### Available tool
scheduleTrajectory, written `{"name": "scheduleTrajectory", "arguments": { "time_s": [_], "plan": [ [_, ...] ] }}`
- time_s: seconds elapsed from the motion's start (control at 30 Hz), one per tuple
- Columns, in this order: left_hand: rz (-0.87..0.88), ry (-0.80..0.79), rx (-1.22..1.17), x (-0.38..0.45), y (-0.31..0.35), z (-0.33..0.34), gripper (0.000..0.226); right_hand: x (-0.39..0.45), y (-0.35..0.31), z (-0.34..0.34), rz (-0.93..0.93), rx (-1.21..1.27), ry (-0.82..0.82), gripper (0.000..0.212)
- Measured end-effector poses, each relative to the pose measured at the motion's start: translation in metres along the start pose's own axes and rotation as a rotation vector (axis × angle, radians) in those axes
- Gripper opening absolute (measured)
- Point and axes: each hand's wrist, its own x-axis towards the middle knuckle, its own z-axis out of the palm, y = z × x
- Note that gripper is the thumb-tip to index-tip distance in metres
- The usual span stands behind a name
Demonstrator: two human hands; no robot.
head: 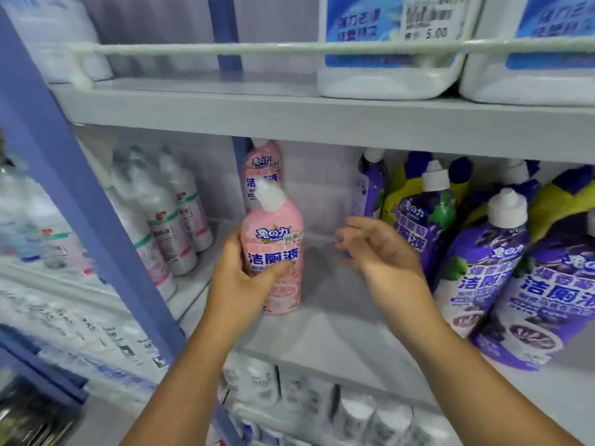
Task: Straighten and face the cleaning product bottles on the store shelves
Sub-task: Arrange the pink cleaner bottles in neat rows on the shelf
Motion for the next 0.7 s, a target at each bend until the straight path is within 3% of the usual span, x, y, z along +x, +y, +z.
{"name": "scheduleTrajectory", "arguments": {
  "time_s": [0.17, 0.33, 0.4, 0.5, 0.57, 0.7],
  "plan": [
    [-0.008, 0.129, -0.003, 0.036, -0.025, -0.053, 0.055, 0.075, 0.025, 0.077, -0.008, -0.164, -0.017, 0.018],
    [-0.004, 0.163, -0.019, 0.057, -0.032, -0.061, 0.046, 0.156, 0.024, 0.143, -0.215, -0.448, -0.007, 0.017],
    [-0.014, 0.161, -0.007, 0.059, -0.038, -0.06, 0.056, 0.179, 0.029, 0.157, -0.273, -0.499, -0.044, 0.028],
    [0.011, 0.136, -0.006, 0.058, -0.042, -0.061, 0.068, 0.201, 0.045, 0.161, -0.288, -0.632, 0.027, 0.069],
    [0.066, 0.13, 0.032, 0.056, -0.045, -0.061, 0.069, 0.207, 0.054, 0.163, -0.222, -0.663, 0.02, 0.071],
    [0.071, 0.127, -0.015, 0.048, -0.056, -0.06, 0.074, 0.199, 0.068, 0.16, -0.028, -0.418, -0.122, 0.075]
  ]
}}
